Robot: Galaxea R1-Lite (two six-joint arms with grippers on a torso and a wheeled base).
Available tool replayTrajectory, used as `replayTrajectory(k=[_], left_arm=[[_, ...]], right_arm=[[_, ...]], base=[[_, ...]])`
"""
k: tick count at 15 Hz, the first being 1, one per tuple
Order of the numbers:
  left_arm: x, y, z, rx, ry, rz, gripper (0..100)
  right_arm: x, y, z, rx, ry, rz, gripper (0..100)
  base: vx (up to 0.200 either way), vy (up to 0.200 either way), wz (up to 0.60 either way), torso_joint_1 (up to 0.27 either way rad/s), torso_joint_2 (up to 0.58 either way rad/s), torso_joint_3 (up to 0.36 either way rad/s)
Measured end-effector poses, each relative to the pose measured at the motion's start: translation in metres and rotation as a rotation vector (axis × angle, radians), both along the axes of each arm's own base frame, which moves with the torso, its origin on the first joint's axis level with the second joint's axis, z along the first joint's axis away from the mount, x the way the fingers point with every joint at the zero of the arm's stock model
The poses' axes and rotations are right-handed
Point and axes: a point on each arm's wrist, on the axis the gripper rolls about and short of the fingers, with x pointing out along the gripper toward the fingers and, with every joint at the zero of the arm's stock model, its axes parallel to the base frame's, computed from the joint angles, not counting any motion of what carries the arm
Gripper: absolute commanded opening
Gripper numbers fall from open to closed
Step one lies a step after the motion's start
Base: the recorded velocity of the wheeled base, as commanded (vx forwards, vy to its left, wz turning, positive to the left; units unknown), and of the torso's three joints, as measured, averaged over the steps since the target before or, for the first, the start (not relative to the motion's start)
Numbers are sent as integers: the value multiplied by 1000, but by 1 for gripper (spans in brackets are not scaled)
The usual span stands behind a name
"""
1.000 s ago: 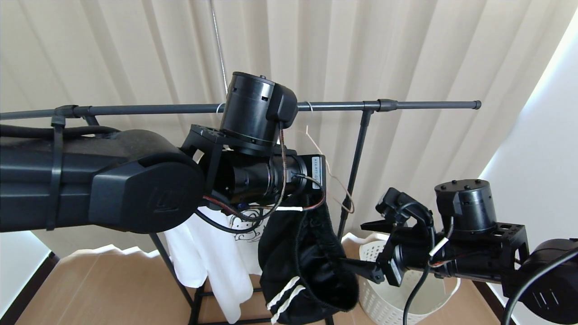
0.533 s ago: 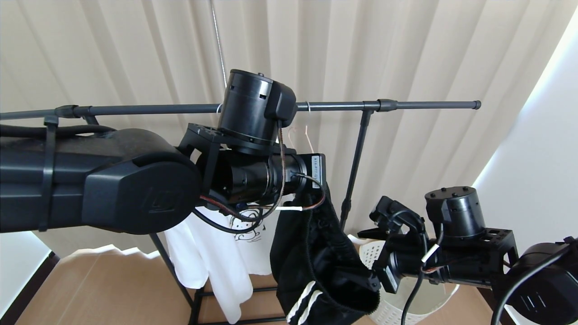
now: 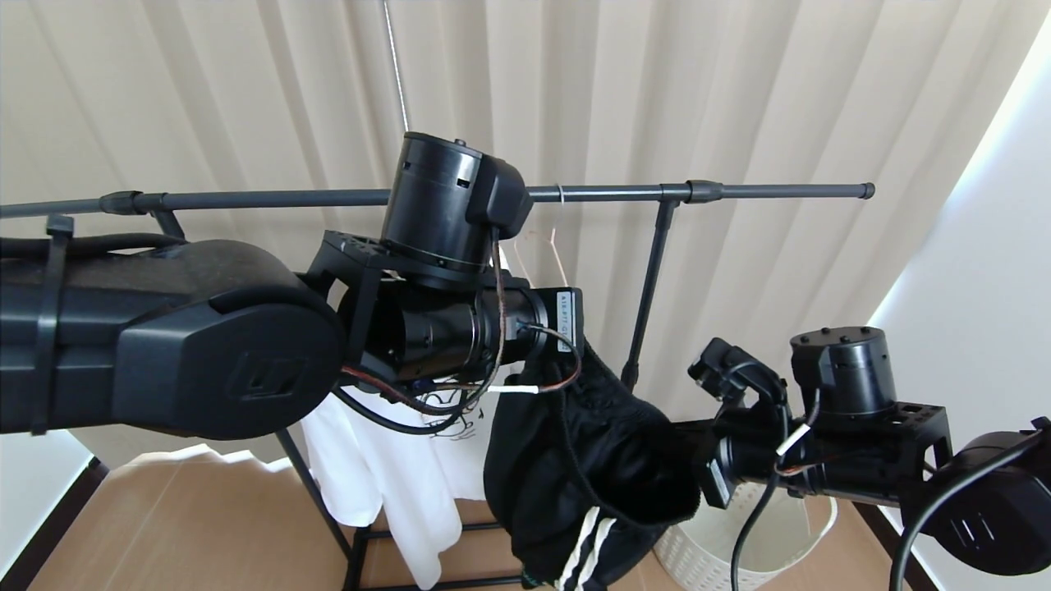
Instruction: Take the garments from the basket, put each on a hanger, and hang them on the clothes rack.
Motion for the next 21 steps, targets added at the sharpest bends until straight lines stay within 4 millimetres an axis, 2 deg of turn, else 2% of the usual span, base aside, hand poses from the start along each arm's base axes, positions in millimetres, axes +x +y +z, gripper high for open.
replayTrajectory(k=[3,6,8,11,12,18,21], left_arm=[[-3,5,-7,27,29,-5,0],[-6,7,-20,59,63,-11,0],[-8,8,-31,99,78,-23,0],[-9,6,-40,126,96,-33,0],[-10,5,-43,135,99,-39,100],[-11,6,-43,147,92,-43,100],[-4,8,-38,126,75,-20,100]], right_arm=[[12,-22,11,18,-56,-88,0],[20,-47,31,37,-124,-178,0],[22,-62,46,48,-177,-231,0],[19,-74,62,61,-232,-270,0],[19,-76,65,63,-243,-279,0],[18,-86,75,67,-280,-315,0],[17,-91,79,64,-297,-335,0]], base=[[0,0,0,0,0,0],[0,0,0,0,0,0],[0,0,0,0,0,0],[0,0,0,0,0,0],[0,0,0,0,0,0],[0,0,0,0,0,0],[0,0,0,0,0,0]])
